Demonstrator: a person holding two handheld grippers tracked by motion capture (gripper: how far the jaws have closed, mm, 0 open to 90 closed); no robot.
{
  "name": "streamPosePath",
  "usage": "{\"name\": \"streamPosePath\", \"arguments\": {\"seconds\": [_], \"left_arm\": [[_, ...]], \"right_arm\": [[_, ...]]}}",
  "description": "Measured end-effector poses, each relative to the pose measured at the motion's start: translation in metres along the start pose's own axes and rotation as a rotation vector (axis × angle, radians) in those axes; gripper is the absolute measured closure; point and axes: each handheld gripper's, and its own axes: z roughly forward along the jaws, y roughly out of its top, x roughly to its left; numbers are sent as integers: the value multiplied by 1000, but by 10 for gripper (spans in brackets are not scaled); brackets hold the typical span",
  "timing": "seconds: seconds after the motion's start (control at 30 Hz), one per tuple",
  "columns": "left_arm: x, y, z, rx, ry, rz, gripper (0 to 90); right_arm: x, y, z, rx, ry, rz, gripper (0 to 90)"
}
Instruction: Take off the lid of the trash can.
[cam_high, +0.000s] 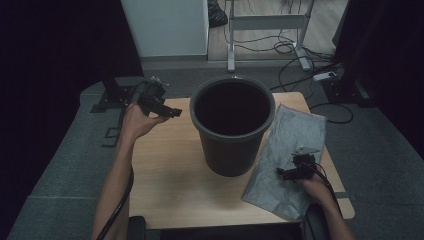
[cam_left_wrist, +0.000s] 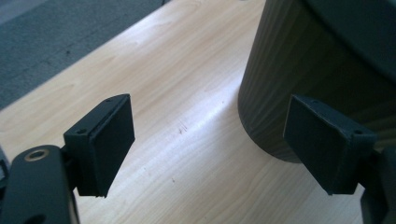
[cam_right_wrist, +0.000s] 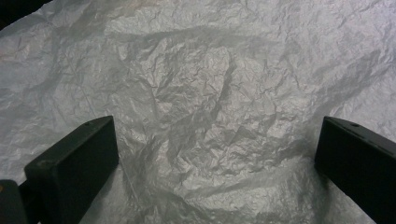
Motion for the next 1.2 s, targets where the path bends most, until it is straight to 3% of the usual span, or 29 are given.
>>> {"name": "streamPosePath", "arguments": {"seconds": [0.3, 0.57, 0.8, 0.97, 1.2], "left_arm": [[-2, 28, -14, -23, 28, -2, 195], [-8, 52, -19, -50, 7, 5, 221], [-19, 67, -7, -42, -9, 29, 243], [-25, 75, 4, -31, -16, 47, 317], [-35, 81, 21, 6, 6, 88, 458]], "right_arm": [[0, 0, 0, 0, 1, 0, 0], [0, 0, 0, 0, 2, -3, 0], [0, 0, 0, -1, 6, -6, 0], [0, 0, 0, 0, 8, -8, 0], [0, 0, 0, 0, 11, -9, 0]]}}
